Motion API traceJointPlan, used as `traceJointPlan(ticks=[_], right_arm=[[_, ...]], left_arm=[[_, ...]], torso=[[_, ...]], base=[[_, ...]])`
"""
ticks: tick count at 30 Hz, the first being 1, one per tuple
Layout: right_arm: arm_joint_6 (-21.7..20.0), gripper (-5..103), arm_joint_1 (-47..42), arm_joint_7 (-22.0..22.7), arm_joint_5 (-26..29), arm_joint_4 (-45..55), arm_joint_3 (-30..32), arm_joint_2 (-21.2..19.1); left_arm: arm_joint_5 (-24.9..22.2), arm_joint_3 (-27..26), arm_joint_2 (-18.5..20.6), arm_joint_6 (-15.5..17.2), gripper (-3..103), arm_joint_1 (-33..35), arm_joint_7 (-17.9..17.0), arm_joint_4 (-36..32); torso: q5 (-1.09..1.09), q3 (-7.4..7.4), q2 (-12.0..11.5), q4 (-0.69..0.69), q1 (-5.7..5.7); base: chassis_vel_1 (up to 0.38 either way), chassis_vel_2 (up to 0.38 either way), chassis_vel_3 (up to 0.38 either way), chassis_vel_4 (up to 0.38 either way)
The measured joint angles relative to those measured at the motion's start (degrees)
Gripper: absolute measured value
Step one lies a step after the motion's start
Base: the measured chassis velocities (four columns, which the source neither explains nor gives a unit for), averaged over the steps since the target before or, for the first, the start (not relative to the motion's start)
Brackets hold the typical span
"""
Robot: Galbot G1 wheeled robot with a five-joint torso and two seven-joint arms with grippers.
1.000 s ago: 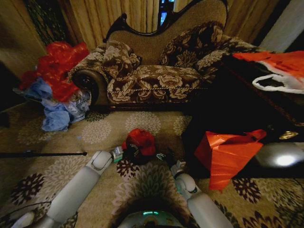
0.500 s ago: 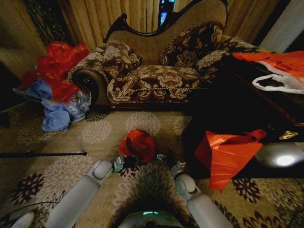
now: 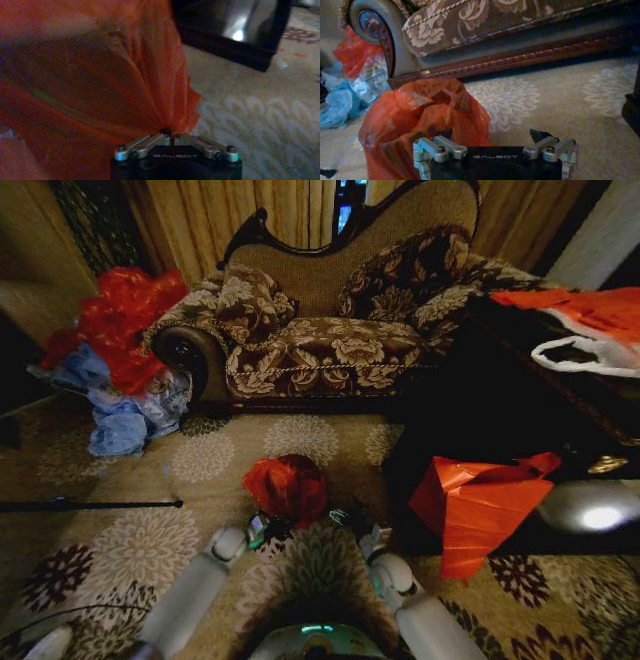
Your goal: Place a garbage bag over the trash bin.
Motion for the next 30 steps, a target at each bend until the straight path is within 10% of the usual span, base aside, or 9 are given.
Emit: traceJointPlan(ticks=[15, 30], right_arm=[[-0.11, 100, 0.6, 0.61, 0.2, 0.08, -0.2, -0.16], [-0.17, 100, 0.3, 0.93, 0.46, 0.91, 0.16, -0.2]], left_arm=[[-2.65, -1.47, -2.8, -2.3, -3, -0.98, -4.85, 7.84], [-12.88, -5.01, 7.02, -6.45, 55, 12.33, -1.75, -12.49]], torso=[[-0.01, 0.01, 0.0, 0.01, 0.0], [-0.01, 0.0, 0.0, 0.0, 0.0]], base=[[0.0, 0.0, 0.0, 0.0], [0.0, 0.0, 0.0, 0.0]])
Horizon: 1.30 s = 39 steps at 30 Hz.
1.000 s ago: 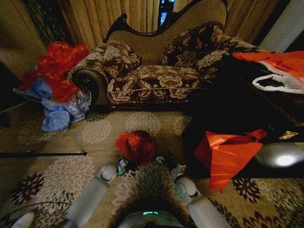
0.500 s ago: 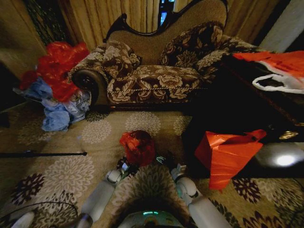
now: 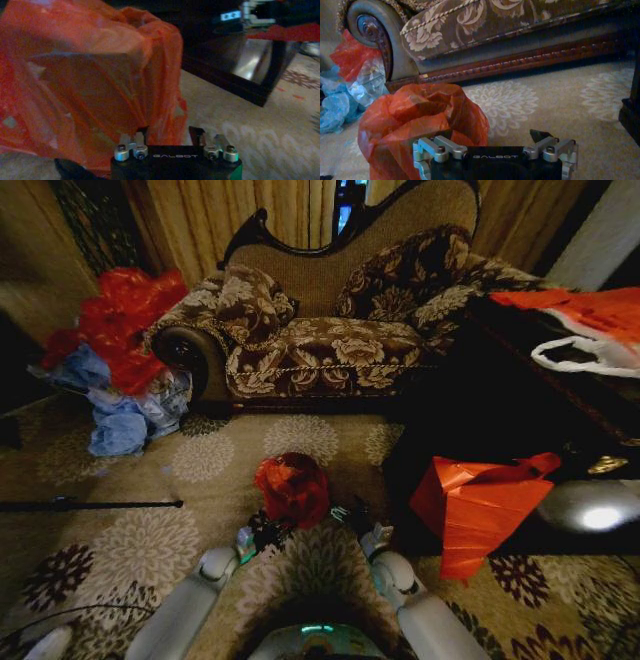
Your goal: Place a garbage bag over the trash bin.
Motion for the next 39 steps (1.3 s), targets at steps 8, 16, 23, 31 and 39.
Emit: traceJointPlan(ticks=[8, 16, 23, 31, 39], right_arm=[[-0.09, 100, -0.53, 0.35, 0.24, 1.33, 0.41, -0.85], [-0.25, 100, -2.16, 0.6, 0.13, 1.57, 2.24, -1.05], [-0.21, 100, -4.49, 1.77, 0.83, 2.95, 4.95, -2.71], [-0.28, 100, -5.05, 2.56, 2.89, 4.88, 7.41, -4.18], [-0.58, 100, -4.39, 2.33, 4.71, 5.13, 7.83, -5.29]], left_arm=[[-5.72, -1.11, 3.39, 2.79, 82, 5.36, 0.53, -11.6], [-17.33, -0.42, 9.16, 19.95, 100, 3.53, -16.78, -28.77], [-29.42, 5.74, 10.34, 32.05, 88, -9.09, -36.61, -29.22], [-42.35, 15.14, 9.66, 44.63, 56, -23.31, -51.32, -24.98], [-46.91, 17.54, 7.44, 47.29, 29, -30.96, -53.27, -15.6]], torso=[[-0.01, 0.0, 0.0, 0.01, 0.0], [0.04, 0.0, 0.0, 0.0, 0.0], [0.01, 0.01, 0.0, -0.02, 0.0], [0.01, 0.01, 0.0, -0.01, 0.0], [0.02, 0.01, 0.0, 0.02, 0.0]], base=[[0.0, 0.0, 0.0, 0.0], [0.0, 0.0, 0.0, 0.0], [0.0, 0.0, 0.0, 0.0], [0.0, 0.0, 0.0, 0.0], [0.0, 0.0, 0.0, 0.0]])
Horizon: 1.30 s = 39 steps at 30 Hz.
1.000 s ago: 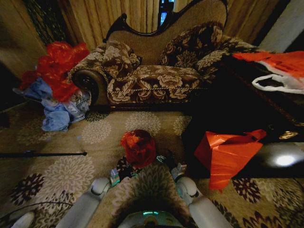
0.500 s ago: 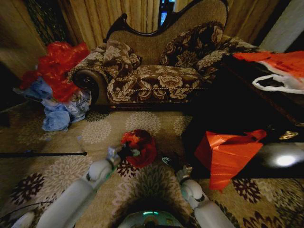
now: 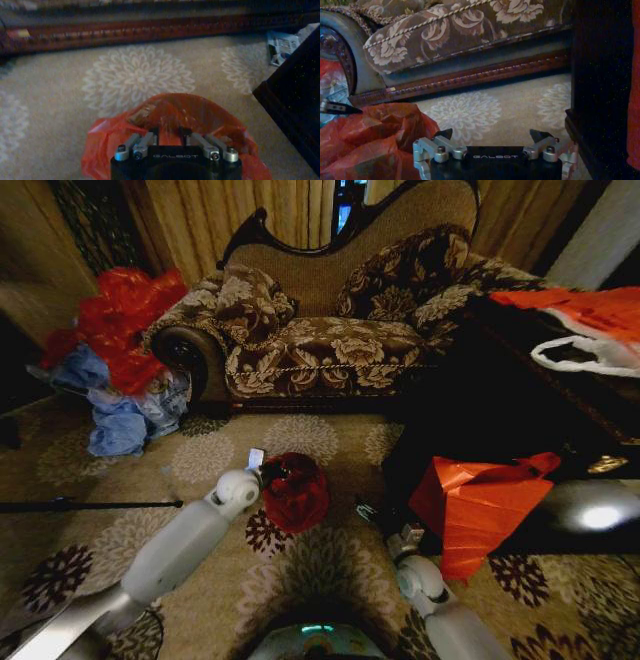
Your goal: Place a garbage bag over the trash bin.
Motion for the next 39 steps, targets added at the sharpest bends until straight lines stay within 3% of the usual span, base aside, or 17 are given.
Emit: traceJointPlan(ticks=[2, 6, 7, 9, 16, 24, 32, 39], right_arm=[[-0.03, 100, 0.06, -0.17, 0.24, -0.08, 0.22, -0.38], [-0.13, 100, 0.13, -0.18, 0.44, -0.17, 0.5, -0.51], [-0.21, 100, 0.18, -0.17, 0.58, -0.26, 0.7, -0.53], [-0.23, 100, 0.24, -0.17, 0.67, -0.4, 0.87, -0.53], [-0.25, 100, 0.38, -0.24, 0.85, -0.52, 0.82, -0.61], [-0.24, 100, 1.22, -0.57, 0.97, -1.04, -0.69, -0.78], [-0.17, 100, 1.54, -0.75, 0.98, -1.28, -1.51, -0.62], [-0.03, 100, 1.53, -0.85, 0.86, -1.33, -1.95, -0.35]], left_arm=[[-1.12, 1.61, -1.43, 0.03, 19, -1.76, 0.79, 3.7], [-1.38, 2.96, -2.86, 0.01, 13, -2.59, 0.9, 5.23], [-1.49, 3.57, -3.67, -0.05, 3, -2.79, 0.92, 5.64], [-1.51, 4.55, -5.06, -0.15, 0, -3.27, 1.4, 7.46], [1.15, 5.75, -9.5, -0.31, 0, -5.76, 2.58, 15.81], [8.97, 5.73, -15.04, -1.4, 0, -8.99, 7.35, 30.48], [14.09, 4.72, -19.79, -3.53, 0, -9.76, 10.48, 37.89], [17.32, 3.52, -22.81, -5.47, 0, -10.86, 10.96, 42.84]], torso=[[-0.02, 0.0, 0.0, -0.02, 0.01], [-0.02, 0.0, 0.0, -0.03, 0.01], [-0.01, 0.0, 0.0, -0.03, 0.0], [0.0, -0.01, 0.0, -0.01, 0.0], [-0.01, 0.0, 0.0, -0.03, 0.0], [0.0, 0.0, 0.0, -0.02, 0.0], [-0.01, 0.0, 0.0, -0.02, -0.01], [-0.01, 0.0, 0.0, -0.04, 0.0]], base=[[0.0, 0.0, 0.0, 0.0], [0.0, 0.0, 0.0, 0.0], [0.0, 0.0, 0.0, 0.0], [0.0, 0.0, 0.0, 0.0], [0.0, 0.0, 0.0, 0.0], [0.0, 0.0, 0.0, 0.0], [0.0, 0.0, 0.0, 0.0], [0.0, 0.0, 0.0, 0.0]])
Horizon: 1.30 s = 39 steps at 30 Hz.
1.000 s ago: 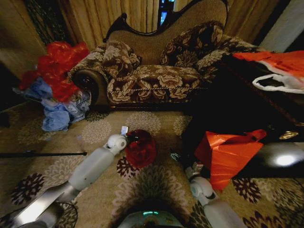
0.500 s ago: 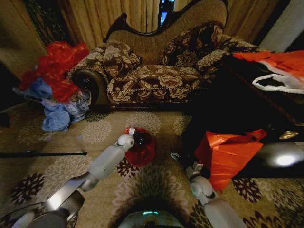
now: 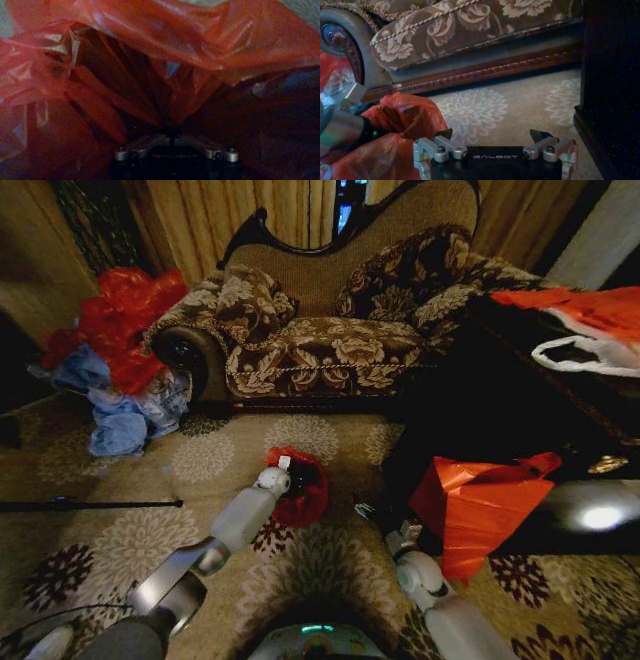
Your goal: Place a garbage bag over the trash bin.
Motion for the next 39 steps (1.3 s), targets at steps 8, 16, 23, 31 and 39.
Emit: traceJointPlan(ticks=[8, 16, 23, 31, 39], right_arm=[[0.04, 100, 0.72, -0.24, -0.07, -0.09, -1.48, 0.07], [0.04, 100, 0.74, 0.04, -0.18, 0.78, -2.12, -0.01], [-0.02, 100, 0.42, 0.26, -0.1, 1.86, -1.96, -0.6], [-0.29, 100, -0.45, 0.12, 0.62, 4.22, -1.91, -1.72], [-1.73, 100, 6.26, -2.2, 5.42, 4.48, -6.09, -3.52]], left_arm=[[2.46, -2.35, -0.06, -0.57, 0, 1.21, 0.69, 1.99], [2.51, -2.87, 1.25, -1.27, 4, 3.49, 0.79, -4.32], [2.07, -3.81, 2.59, -2.1, 20, 4.99, 0.65, -11.2], [0.52, -4.84, 8.35, 1.63, 53, 10.96, -3.47, -30.09], [0.16, -8.02, 16.17, 1.93, 80, 18.46, -5.84, -44.88]], torso=[[0.01, -0.02, 0.01, 0.02, -0.01], [-0.01, 0.0, 0.0, 0.02, 0.0], [0.0, 0.0, 0.0, 0.02, 0.0], [-0.01, 0.0, 0.0, 0.01, 0.0], [-0.02, -0.01, 0.0, 0.03, 0.0]], base=[[0.0, 0.0, 0.0, 0.0], [0.0, 0.0, 0.0, 0.0], [0.0, 0.0, 0.0, 0.0], [0.0, 0.0, 0.0, 0.0], [0.0, 0.0, 0.0, 0.0]])
